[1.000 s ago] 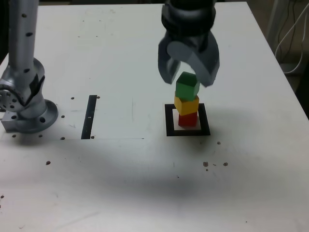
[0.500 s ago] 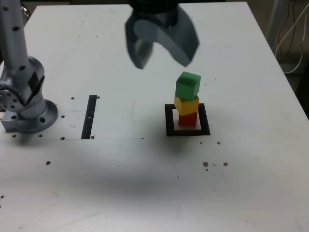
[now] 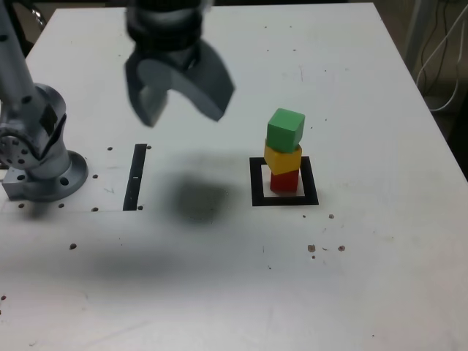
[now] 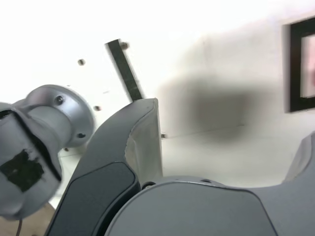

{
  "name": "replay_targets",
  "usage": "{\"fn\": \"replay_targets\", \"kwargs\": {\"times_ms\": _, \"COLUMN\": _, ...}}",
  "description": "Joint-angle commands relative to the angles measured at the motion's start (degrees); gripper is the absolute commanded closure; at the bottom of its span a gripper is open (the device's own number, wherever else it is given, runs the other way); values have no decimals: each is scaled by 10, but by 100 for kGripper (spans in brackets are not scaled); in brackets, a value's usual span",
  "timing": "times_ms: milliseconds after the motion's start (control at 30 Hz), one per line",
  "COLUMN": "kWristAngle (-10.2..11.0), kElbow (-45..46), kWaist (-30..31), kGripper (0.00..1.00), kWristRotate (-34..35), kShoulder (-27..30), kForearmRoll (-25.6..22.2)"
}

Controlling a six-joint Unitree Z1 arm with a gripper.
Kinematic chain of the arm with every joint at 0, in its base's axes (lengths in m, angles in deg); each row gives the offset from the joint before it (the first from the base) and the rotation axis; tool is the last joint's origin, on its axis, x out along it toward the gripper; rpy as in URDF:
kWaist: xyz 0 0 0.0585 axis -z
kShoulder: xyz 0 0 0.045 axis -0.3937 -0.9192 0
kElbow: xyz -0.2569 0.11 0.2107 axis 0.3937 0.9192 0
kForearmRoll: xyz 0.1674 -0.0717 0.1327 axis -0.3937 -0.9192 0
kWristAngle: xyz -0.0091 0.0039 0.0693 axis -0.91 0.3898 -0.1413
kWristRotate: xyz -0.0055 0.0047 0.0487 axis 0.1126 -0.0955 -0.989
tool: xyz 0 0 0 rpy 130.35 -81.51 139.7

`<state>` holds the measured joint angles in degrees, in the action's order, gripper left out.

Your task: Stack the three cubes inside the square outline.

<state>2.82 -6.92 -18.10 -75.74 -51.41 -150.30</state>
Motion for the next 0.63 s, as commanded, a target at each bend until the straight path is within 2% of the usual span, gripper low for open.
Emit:
{"fn": "replay_targets", "kwargs": {"times_ms": 0, "kWristAngle": 0, "kElbow": 38, "kWaist": -1, "kGripper": 1, "kWristRotate": 8, "kShoulder": 16, "kForearmRoll": 17}}
{"fn": "replay_targets", "kwargs": {"times_ms": 200, "kWristAngle": -12, "kElbow": 131, "kWaist": -5, "kGripper": 1, "kWristRotate": 22, "kShoulder": 34, "kForearmRoll": 73}}
{"fn": "replay_targets", "kwargs": {"times_ms": 600, "kWristAngle": -10, "kElbow": 185, "kWaist": -34, "kGripper": 1, "kWristRotate": 15, "kShoulder": -1, "kForearmRoll": 112}}
